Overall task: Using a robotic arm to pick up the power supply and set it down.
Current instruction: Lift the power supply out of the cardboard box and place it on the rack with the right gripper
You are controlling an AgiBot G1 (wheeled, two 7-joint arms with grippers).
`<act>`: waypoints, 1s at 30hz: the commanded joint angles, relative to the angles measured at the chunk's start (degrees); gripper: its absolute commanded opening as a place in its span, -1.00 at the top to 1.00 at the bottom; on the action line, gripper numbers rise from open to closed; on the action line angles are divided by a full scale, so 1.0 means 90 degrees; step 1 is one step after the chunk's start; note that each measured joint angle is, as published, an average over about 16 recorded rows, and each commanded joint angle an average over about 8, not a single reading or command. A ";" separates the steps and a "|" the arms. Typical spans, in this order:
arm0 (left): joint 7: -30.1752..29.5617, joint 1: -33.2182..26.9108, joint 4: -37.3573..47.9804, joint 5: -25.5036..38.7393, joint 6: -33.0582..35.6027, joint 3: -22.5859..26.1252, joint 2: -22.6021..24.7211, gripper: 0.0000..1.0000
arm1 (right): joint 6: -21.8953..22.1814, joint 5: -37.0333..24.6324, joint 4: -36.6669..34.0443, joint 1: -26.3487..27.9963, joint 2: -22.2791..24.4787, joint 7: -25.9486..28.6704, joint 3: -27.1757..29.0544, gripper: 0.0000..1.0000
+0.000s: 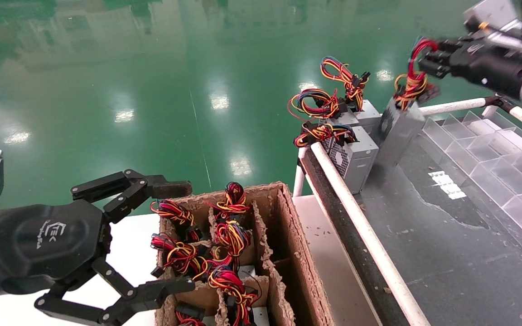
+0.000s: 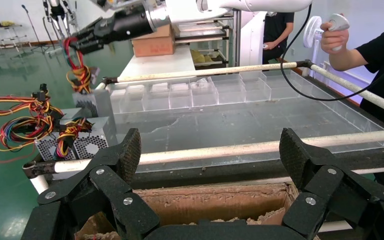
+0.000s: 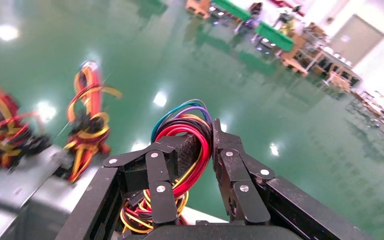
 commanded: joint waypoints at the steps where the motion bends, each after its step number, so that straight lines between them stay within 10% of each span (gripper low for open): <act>1: 0.0000 0.0000 0.0000 0.0000 0.0000 0.0000 0.0000 -1.00 | 0.0063 0.0059 -0.0010 0.0022 -0.0001 0.0001 0.0041 1.00; 30: 0.0001 0.0001 0.0002 -0.0001 -0.0001 0.0001 -0.0001 -1.00 | 0.0475 -0.0024 0.0034 0.0179 -0.0110 -0.0222 -0.0023 1.00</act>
